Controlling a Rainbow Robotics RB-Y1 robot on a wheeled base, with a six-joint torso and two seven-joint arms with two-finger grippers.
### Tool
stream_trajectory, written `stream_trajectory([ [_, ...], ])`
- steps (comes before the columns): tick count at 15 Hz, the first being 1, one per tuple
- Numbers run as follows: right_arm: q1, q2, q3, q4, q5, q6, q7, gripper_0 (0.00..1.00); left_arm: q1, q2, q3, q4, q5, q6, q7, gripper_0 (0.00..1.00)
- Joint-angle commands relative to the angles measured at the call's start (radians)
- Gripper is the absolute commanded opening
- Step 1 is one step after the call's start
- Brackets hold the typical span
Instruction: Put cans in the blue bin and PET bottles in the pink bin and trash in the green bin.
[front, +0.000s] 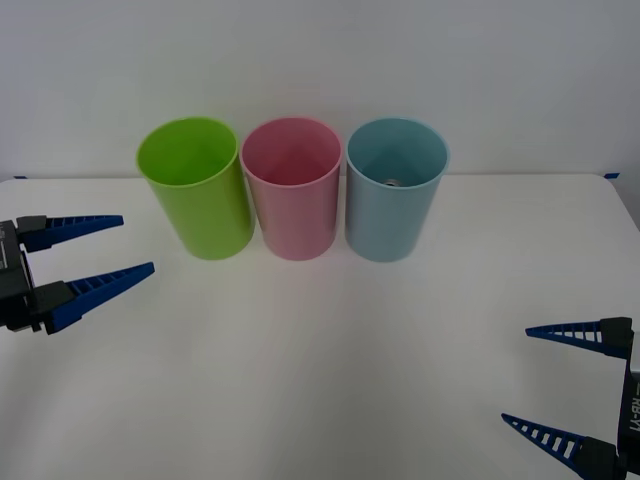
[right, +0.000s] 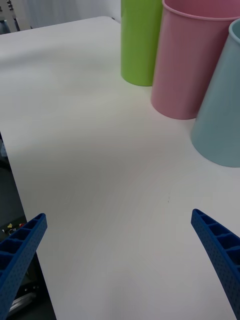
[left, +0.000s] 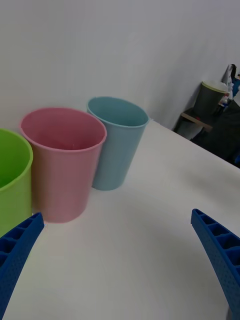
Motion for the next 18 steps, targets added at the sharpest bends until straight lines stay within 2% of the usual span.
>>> stream_trajectory([
  [1,0.0,0.0,0.0,0.0,0.0,0.0,0.0,1.0,0.093,-0.036,0.036,-0.049,-0.024,-0.038,-0.002,1.0],
  [4,0.0,0.0,0.0,0.0,0.0,0.0,0.0,1.0,0.179,-0.093,0.042,-0.1,-0.083,-0.04,-0.006,1.0],
  [8,0.0,0.0,0.0,0.0,0.0,0.0,0.0,1.0,0.191,-0.225,0.07,-0.114,-0.23,-0.146,-0.009,1.0],
  [13,0.0,0.0,0.0,0.0,0.0,0.0,0.0,1.0,0.318,-0.257,0.071,-0.149,-0.285,-0.146,-0.012,1.0],
  [18,0.0,0.0,0.0,0.0,0.0,0.0,0.0,1.0,0.407,-0.28,0.071,-0.173,-0.288,-0.149,-0.035,1.0],
])
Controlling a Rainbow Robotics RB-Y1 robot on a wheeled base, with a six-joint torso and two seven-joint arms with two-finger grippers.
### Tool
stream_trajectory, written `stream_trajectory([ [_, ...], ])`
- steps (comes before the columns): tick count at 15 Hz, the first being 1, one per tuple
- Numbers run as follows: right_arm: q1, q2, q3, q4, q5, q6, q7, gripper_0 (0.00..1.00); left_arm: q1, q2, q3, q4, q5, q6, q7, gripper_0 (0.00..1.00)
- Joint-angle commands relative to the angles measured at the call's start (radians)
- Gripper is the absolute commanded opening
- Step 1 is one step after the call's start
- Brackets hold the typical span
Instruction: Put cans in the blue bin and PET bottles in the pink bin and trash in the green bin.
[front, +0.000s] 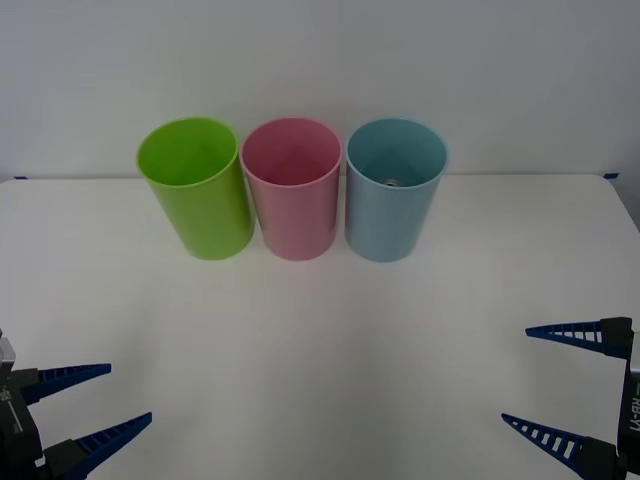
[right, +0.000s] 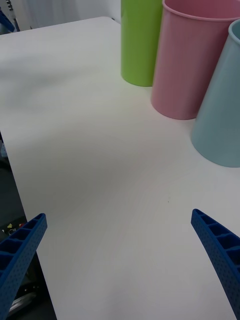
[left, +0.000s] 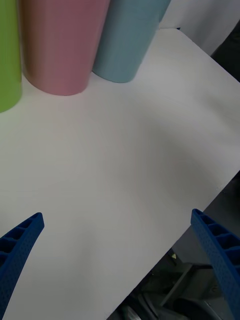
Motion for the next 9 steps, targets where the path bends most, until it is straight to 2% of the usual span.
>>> stream_trajectory([
  [1,0.0,0.0,0.0,0.0,0.0,0.0,0.0,1.0,0.024,-0.005,-0.003,-0.011,-0.003,-0.002,-0.011,1.0],
  [9,0.0,0.0,0.0,0.0,0.0,0.0,0.0,1.0,0.024,-0.007,0.0,-0.013,-0.003,-0.002,-0.017,1.0],
])
